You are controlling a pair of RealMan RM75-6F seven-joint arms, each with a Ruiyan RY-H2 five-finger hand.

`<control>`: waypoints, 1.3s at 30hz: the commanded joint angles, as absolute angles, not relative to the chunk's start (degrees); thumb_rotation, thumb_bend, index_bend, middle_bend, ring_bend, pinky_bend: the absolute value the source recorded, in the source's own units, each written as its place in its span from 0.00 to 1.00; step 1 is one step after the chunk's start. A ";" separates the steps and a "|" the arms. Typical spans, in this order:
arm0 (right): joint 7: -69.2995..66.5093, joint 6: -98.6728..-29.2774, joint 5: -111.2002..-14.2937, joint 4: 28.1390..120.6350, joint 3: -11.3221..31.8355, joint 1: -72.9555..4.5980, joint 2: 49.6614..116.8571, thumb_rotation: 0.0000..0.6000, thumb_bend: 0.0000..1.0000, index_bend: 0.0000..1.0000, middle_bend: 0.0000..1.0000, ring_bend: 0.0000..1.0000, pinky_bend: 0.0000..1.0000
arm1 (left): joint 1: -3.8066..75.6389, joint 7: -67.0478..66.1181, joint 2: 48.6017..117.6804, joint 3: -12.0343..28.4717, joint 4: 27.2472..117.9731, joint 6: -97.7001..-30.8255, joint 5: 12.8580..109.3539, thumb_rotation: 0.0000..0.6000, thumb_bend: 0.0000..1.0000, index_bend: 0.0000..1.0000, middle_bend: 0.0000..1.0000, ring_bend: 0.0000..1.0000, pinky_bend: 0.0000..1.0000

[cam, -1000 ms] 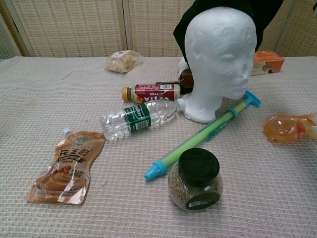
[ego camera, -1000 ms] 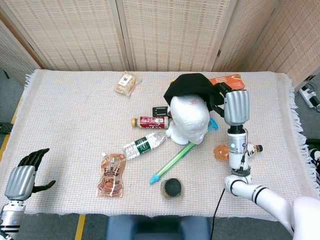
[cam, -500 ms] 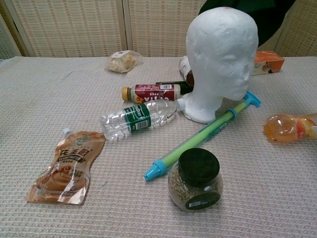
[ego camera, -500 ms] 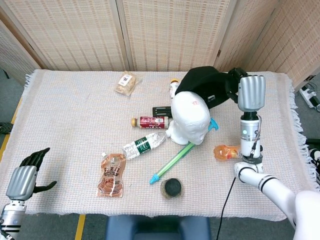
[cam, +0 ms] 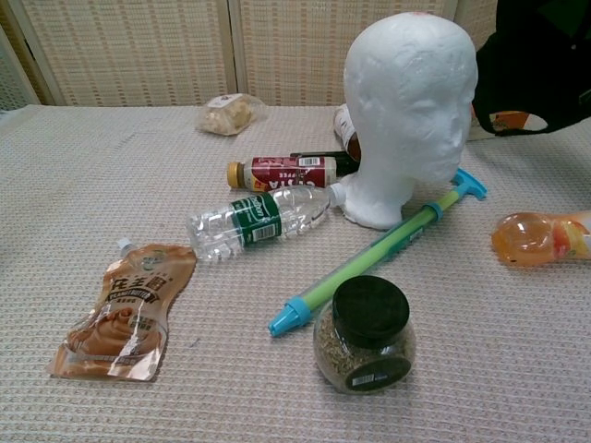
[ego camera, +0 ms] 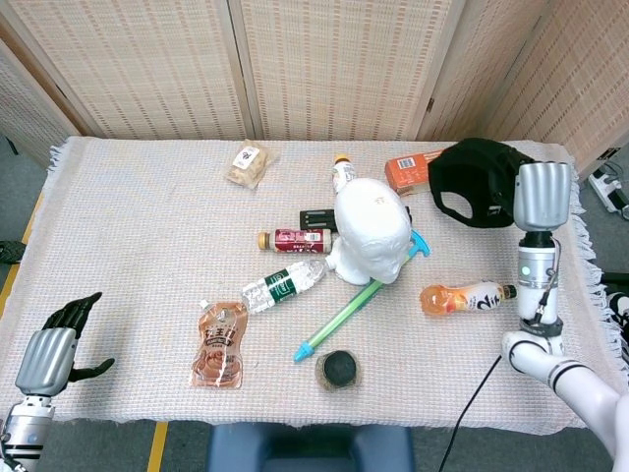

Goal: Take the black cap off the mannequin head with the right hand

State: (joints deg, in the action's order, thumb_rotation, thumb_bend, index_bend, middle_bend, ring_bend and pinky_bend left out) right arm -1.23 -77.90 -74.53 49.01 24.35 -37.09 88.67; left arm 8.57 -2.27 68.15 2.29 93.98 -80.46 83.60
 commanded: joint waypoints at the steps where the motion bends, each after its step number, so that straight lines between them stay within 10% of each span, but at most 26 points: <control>1: -2.75 -77.30 -74.92 49.63 21.93 -34.62 87.24 1.00 0.64 0.96 0.76 0.92 1.00 | 8.54 -2.23 68.16 2.29 94.02 -80.47 83.53 1.00 0.13 0.11 0.18 0.15 0.23; 16: -7.75 -71.34 -79.17 37.70 12.89 -33.32 93.67 1.00 0.63 0.94 0.76 0.89 1.00 | 8.24 -3.63 67.85 1.85 95.42 -80.68 83.71 1.00 0.13 0.10 0.18 0.15 0.23; 25: -9.94 -71.61 -82.41 38.13 8.69 -31.24 93.54 1.00 0.46 0.65 0.61 0.63 0.98 | 8.20 -3.89 67.67 1.83 95.74 -80.65 83.65 1.00 0.13 0.10 0.18 0.15 0.23; 32: -6.66 -70.71 -82.50 49.63 6.56 -28.14 87.31 1.00 0.14 0.10 0.21 0.20 0.53 | 8.15 -3.58 67.68 1.84 95.59 -80.80 83.80 1.00 0.13 0.10 0.18 0.15 0.23; 39: -0.49 -73.32 -81.75 70.53 4.42 -22.60 75.54 0.82 0.00 0.00 0.03 0.02 0.27 | 8.01 -3.37 67.51 1.88 95.41 -81.24 84.11 1.00 0.13 0.10 0.18 0.15 0.23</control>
State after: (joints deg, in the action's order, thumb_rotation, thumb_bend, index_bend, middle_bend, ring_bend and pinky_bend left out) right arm -4.82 -71.60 -82.21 59.05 6.03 -26.30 82.91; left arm 8.02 -3.38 67.50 1.88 95.42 -81.23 84.12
